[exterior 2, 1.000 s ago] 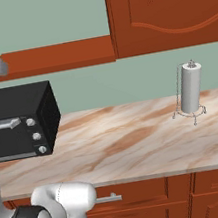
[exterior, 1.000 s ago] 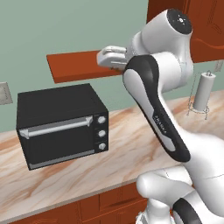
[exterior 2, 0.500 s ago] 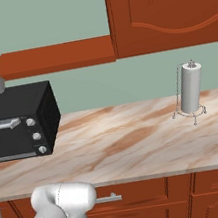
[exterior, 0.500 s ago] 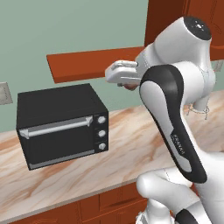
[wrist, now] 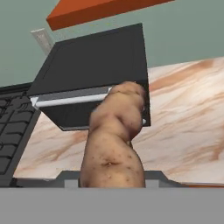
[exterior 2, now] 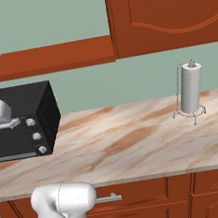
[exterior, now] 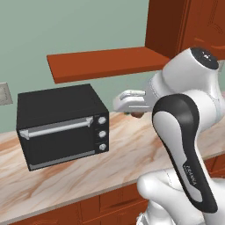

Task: Pick the potatos from the cabinet and place them in one bowl. Pick the tangerine from the sink and place it in the other bowl.

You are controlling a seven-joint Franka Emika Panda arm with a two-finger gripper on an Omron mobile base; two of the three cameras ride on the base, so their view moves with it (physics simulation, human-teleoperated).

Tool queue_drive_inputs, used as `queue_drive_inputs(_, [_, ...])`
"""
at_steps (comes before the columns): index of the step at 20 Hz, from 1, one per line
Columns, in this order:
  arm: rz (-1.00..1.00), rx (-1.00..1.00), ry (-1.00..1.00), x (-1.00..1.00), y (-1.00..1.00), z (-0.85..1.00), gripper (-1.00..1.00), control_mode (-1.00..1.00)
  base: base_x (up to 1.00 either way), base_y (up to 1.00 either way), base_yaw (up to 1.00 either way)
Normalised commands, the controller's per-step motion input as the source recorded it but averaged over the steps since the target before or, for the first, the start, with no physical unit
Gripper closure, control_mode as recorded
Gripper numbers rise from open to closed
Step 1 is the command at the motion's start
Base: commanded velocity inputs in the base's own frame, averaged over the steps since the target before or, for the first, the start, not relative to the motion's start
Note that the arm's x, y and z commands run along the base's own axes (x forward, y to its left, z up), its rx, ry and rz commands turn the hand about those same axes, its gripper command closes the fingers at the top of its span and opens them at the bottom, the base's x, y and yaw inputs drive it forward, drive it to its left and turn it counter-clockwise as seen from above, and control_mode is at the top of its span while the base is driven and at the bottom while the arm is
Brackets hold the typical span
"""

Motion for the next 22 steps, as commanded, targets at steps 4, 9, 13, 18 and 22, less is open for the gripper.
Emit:
queue_drive_inputs(4, [0.18,-0.08,0.17,0.00,-0.05,-0.28,1.00,-1.00,0.00,0.00,0.00])
queue_drive_inputs(9, [0.05,-0.11,0.25,-0.08,-0.06,0.00,1.00,-1.00,0.00,0.00,0.00])
queue_drive_inputs(13, [0.00,-0.11,0.22,-0.10,-0.06,-0.19,1.00,-1.00,0.00,0.00,0.00])
queue_drive_inputs(18, [0.00,-0.07,0.05,-0.21,-0.12,-0.47,1.00,-1.00,0.00,0.00,0.00])
queue_drive_inputs(22, [0.00,-0.05,-0.02,-0.27,-0.06,-0.45,1.00,-1.00,0.00,0.00,0.00])
